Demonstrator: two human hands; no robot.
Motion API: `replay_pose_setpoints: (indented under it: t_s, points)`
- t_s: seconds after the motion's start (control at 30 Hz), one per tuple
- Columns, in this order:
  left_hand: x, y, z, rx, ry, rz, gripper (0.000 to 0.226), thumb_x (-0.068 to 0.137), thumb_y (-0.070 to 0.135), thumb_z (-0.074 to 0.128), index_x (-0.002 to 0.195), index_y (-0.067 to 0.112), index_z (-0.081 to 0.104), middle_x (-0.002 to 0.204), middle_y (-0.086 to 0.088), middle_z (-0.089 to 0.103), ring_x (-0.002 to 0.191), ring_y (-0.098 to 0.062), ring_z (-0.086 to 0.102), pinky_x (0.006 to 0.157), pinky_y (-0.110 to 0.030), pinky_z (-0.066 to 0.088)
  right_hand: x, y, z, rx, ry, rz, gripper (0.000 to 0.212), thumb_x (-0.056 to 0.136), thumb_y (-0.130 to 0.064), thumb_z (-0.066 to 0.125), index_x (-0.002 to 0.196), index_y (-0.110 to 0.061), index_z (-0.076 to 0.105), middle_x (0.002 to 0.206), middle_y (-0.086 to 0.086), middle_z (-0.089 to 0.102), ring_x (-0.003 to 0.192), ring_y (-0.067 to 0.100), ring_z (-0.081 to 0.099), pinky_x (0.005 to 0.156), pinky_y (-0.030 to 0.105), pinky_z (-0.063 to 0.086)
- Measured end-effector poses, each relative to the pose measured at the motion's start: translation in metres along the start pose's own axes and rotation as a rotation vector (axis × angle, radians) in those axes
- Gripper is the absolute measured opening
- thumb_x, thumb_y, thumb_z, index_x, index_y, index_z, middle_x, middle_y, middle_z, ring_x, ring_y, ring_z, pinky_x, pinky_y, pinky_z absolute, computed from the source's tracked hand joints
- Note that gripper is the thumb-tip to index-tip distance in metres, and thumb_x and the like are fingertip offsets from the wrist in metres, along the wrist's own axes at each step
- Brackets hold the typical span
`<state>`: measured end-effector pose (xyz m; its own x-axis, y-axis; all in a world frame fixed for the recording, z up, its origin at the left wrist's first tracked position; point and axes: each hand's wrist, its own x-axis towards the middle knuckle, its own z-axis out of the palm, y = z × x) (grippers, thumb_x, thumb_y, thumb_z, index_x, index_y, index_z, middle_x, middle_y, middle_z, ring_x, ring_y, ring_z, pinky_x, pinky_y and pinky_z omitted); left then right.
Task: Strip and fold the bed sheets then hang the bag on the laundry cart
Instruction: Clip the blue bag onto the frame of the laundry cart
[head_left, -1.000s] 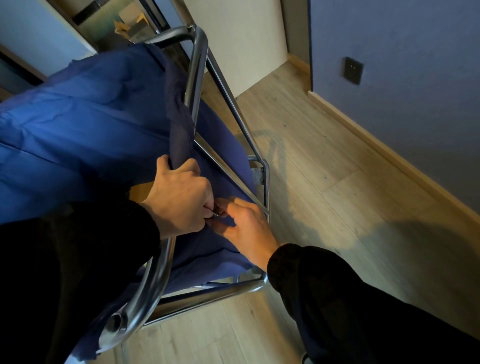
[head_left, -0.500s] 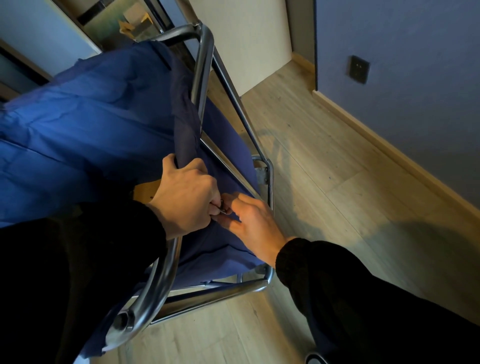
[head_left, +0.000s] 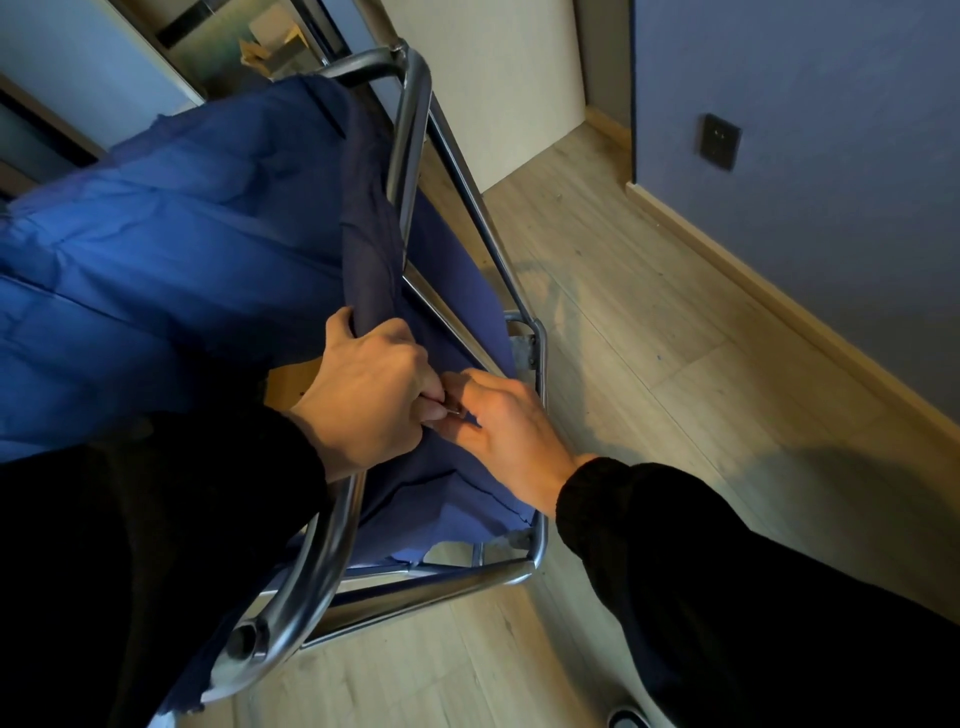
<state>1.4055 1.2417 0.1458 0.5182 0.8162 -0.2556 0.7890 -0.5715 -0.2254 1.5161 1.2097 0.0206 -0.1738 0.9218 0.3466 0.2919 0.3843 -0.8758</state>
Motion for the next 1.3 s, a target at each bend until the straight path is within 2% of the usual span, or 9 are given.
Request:
replay_pose_setpoints:
  t_s: [0.27,0.43,0.53,0.7,0.87,0.93,1.03,1.17,1.3]
  points:
    - [0.001,0.008,0.000,0.045,-0.032,-0.054,0.020,0.095,0.033,0.050,0.096,0.031,0.070,0.079,0.012,0.044,0.108,-0.016,0.043,0.109,-0.050,0.014,-0.001,-0.001,0.004,0.042,0.025,0.061,0.014,0.089,-0.022,0.065,0.095,-0.009,0.065,0.083,0.001,0.057,0.074,0.014,0.056,0.070,0.036,0.049]
    - [0.000,0.003,0.006,-0.030,0.118,-0.005,0.011,0.087,0.023,0.064,0.082,0.024,0.075,0.072,0.008,0.051,0.096,-0.025,0.051,0.099,-0.053,0.022,0.001,0.000,0.001,0.088,0.027,0.120,0.018,0.083,-0.020,0.072,0.096,-0.009,0.068,0.083,0.000,0.062,0.076,0.009,0.059,0.073,0.030,0.051]
    - [0.000,-0.001,0.012,-0.044,0.186,0.028,0.010,0.082,0.020,0.067,0.074,0.022,0.073,0.070,0.006,0.056,0.087,-0.027,0.054,0.093,-0.058,0.029,0.001,-0.004,-0.001,0.165,0.036,0.245,0.014,0.076,-0.019,0.077,0.083,-0.014,0.066,0.076,-0.002,0.064,0.073,0.010,0.060,0.071,0.033,0.051]
    - [-0.004,0.001,0.011,-0.206,0.293,0.007,0.030,0.085,0.036,0.039,0.081,0.021,0.065,0.078,0.009,0.060,0.086,-0.021,0.054,0.089,-0.053,0.037,0.007,-0.007,-0.004,0.227,-0.109,0.433,0.017,0.076,-0.018,0.076,0.081,-0.025,0.062,0.079,-0.004,0.067,0.076,0.010,0.064,0.077,0.033,0.054]
    - [-0.006,-0.006,0.018,-0.497,0.545,-0.100,0.023,0.092,0.021,0.043,0.087,0.006,0.059,0.091,-0.008,0.055,0.085,-0.024,0.048,0.081,-0.027,0.035,0.011,-0.010,0.000,0.261,-0.189,0.512,0.028,0.082,-0.015,0.072,0.108,-0.018,0.064,0.089,-0.002,0.069,0.085,0.010,0.067,0.085,0.035,0.055]
    - [-0.007,-0.008,0.022,-0.602,0.635,-0.221,0.019,0.093,0.015,0.047,0.090,0.001,0.059,0.106,-0.013,0.049,0.097,-0.019,0.045,0.090,-0.016,0.033,0.014,-0.017,-0.001,0.253,-0.192,0.530,0.019,0.082,-0.013,0.070,0.097,-0.024,0.065,0.082,-0.009,0.069,0.080,0.006,0.066,0.081,0.034,0.055]
    - [-0.009,-0.007,0.014,-0.753,0.686,-0.360,0.009,0.092,0.004,0.054,0.093,-0.003,0.059,0.118,-0.019,0.042,0.104,-0.010,0.039,0.094,0.000,0.025,0.025,-0.032,-0.009,0.232,-0.143,0.561,0.028,0.087,-0.006,0.060,0.078,-0.033,0.057,0.061,-0.022,0.059,0.063,-0.007,0.055,0.067,0.023,0.046]
    - [-0.021,-0.012,-0.006,-0.940,0.662,-0.530,0.012,0.095,0.007,0.051,0.096,-0.001,0.061,0.123,-0.017,0.040,0.109,-0.008,0.038,0.091,0.004,0.021,0.036,-0.072,-0.024,0.233,-0.011,0.625,0.028,0.094,-0.016,0.055,0.122,-0.015,0.059,0.111,-0.002,0.063,0.104,0.011,0.060,0.095,0.034,0.049]
    - [-0.046,-0.018,-0.021,-1.056,0.670,-0.603,0.014,0.096,0.008,0.049,0.091,0.009,0.061,0.122,-0.008,0.036,0.108,0.001,0.034,0.088,0.005,0.024,0.037,-0.114,-0.031,-0.074,-0.086,0.283,0.036,0.092,-0.020,0.059,0.127,-0.015,0.054,0.125,-0.001,0.051,0.117,0.014,0.049,0.100,0.029,0.040]
